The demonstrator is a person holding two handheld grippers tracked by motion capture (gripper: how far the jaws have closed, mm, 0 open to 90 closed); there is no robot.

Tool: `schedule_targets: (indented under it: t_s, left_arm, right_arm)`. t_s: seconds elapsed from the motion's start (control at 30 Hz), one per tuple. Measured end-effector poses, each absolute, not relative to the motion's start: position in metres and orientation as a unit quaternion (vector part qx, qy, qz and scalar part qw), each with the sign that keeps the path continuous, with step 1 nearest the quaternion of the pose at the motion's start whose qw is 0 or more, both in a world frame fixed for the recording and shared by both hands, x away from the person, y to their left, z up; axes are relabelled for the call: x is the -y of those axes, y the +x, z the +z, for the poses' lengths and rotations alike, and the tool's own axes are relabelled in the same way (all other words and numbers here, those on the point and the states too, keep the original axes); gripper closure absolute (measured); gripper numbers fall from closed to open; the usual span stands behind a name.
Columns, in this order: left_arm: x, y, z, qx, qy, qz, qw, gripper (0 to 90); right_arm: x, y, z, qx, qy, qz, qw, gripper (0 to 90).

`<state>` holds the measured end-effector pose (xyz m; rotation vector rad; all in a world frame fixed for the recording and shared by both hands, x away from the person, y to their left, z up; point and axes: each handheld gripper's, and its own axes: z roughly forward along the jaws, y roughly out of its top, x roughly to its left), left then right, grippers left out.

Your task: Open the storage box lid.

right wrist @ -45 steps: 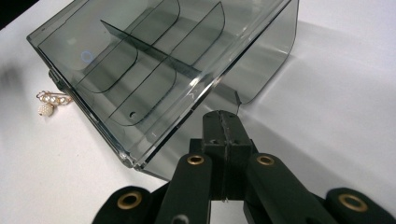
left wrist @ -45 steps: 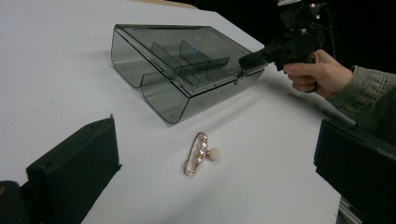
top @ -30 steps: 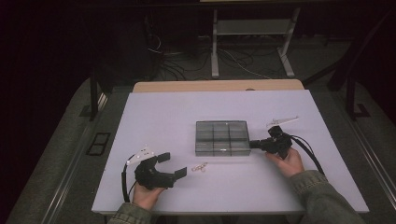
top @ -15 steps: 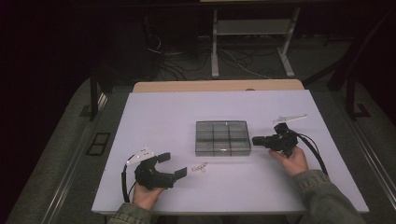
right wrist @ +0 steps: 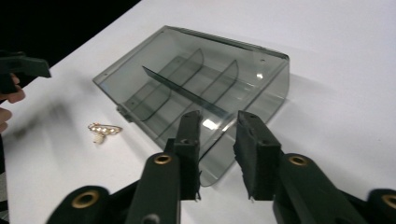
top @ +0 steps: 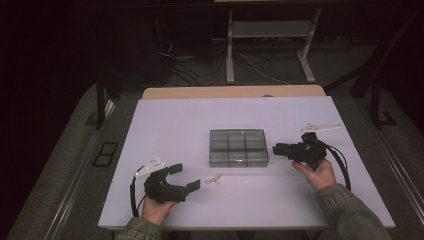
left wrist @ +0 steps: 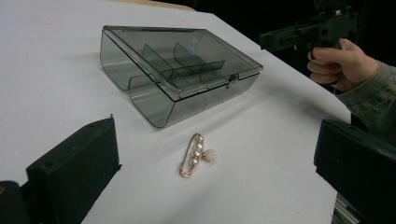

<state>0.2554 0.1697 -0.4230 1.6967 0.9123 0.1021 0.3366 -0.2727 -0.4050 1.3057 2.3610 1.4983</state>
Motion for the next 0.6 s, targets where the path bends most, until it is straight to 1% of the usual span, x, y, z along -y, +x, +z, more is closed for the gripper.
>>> schedule_targets:
  t_s: [0.07,0.23,0.43,0.6]
  left_arm:
    - [-0.17,0.256,-0.423,-0.389,0.723,0.042,0.569,0.0]
    - [-0.169,0.255,-0.423,-0.387,0.724,0.043,0.569,0.0]
    - [-0.169,0.255,-0.423,-0.387,0.724,0.043,0.569,0.0]
    - [-0.169,0.256,-0.423,-0.386,0.726,0.043,0.568,0.0]
  right_arm:
    - [0.27,0.333,-0.402,-0.766,0.418,0.487,0.03,64.6]
    - [0.263,0.324,-0.397,-0.775,0.403,0.487,0.029,62.6]
    - [0.254,0.316,-0.398,-0.787,0.391,0.476,0.028,58.3]
    - [0.246,0.313,-0.4,-0.799,0.388,0.457,0.038,45.9]
